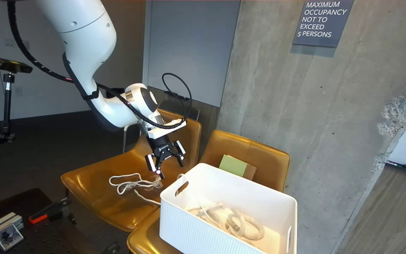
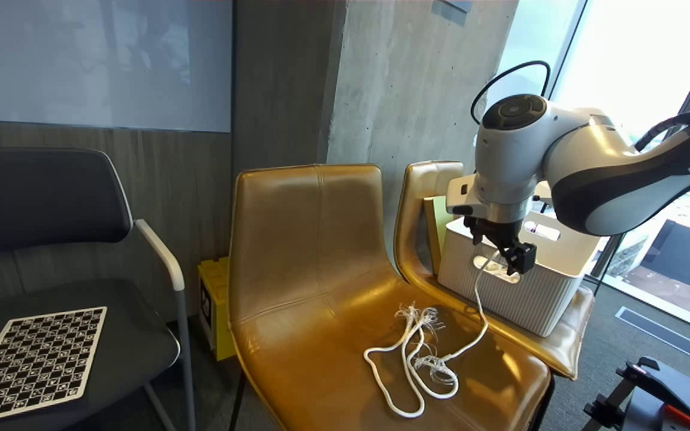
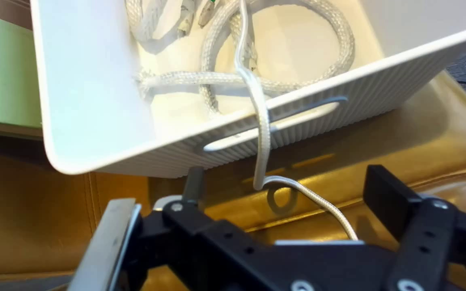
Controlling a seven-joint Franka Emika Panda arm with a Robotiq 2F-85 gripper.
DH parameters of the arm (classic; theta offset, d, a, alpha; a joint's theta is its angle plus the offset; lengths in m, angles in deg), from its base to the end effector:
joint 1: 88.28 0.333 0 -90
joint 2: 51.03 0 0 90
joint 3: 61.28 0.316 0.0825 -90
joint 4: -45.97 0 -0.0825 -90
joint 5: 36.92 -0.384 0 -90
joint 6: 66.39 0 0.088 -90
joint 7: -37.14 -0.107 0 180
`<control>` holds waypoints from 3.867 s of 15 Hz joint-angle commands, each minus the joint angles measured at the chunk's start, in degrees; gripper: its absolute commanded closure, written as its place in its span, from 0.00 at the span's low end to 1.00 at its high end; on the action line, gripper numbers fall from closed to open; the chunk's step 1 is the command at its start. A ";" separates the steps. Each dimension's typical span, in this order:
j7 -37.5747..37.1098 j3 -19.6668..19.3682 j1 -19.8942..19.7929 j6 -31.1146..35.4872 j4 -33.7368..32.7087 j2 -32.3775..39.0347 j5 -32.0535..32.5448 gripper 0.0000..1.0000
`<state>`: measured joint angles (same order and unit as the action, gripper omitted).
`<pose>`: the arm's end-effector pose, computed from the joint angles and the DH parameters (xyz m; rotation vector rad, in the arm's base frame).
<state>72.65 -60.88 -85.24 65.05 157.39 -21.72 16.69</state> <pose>0.6100 0.0188 0.2089 1.9611 1.6169 -0.4158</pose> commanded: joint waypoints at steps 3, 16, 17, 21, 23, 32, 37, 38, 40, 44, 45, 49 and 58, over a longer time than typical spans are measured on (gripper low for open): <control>-0.20 -0.12 -1.18 -2.07 -3.30 2.52 2.23 0.43; 1.92 1.88 -2.15 -4.78 -1.48 -8.83 -1.03 0.99; 1.91 1.78 -2.34 -5.35 -2.19 -10.63 -1.60 0.99; 2.11 0.58 -4.39 -6.87 -5.92 -17.93 -6.29 0.99; 3.08 -0.20 -5.60 -8.17 -8.89 -20.84 -9.85 0.99; 22.11 -6.56 -12.00 -18.58 -36.06 -15.73 -26.21 0.99; 28.66 -8.03 -15.66 -23.04 -43.21 -5.87 -31.96 0.99; 29.37 -7.99 -16.18 -23.87 -43.49 -4.19 -32.40 0.99; 30.81 -7.68 -17.02 -26.89 -43.29 -1.55 -33.61 0.99; 32.19 -5.96 -17.04 -26.61 -32.86 -4.69 -36.33 0.99; 32.45 -5.47 -17.02 -25.33 -30.27 -5.90 -37.15 0.99; 31.75 -4.76 -16.12 -20.80 -22.87 -9.30 -37.60 0.71; 27.12 -3.90 -10.36 -4.91 1.68 -23.11 -33.66 0.12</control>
<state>102.24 -65.62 -97.83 54.57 147.96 -37.12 -19.11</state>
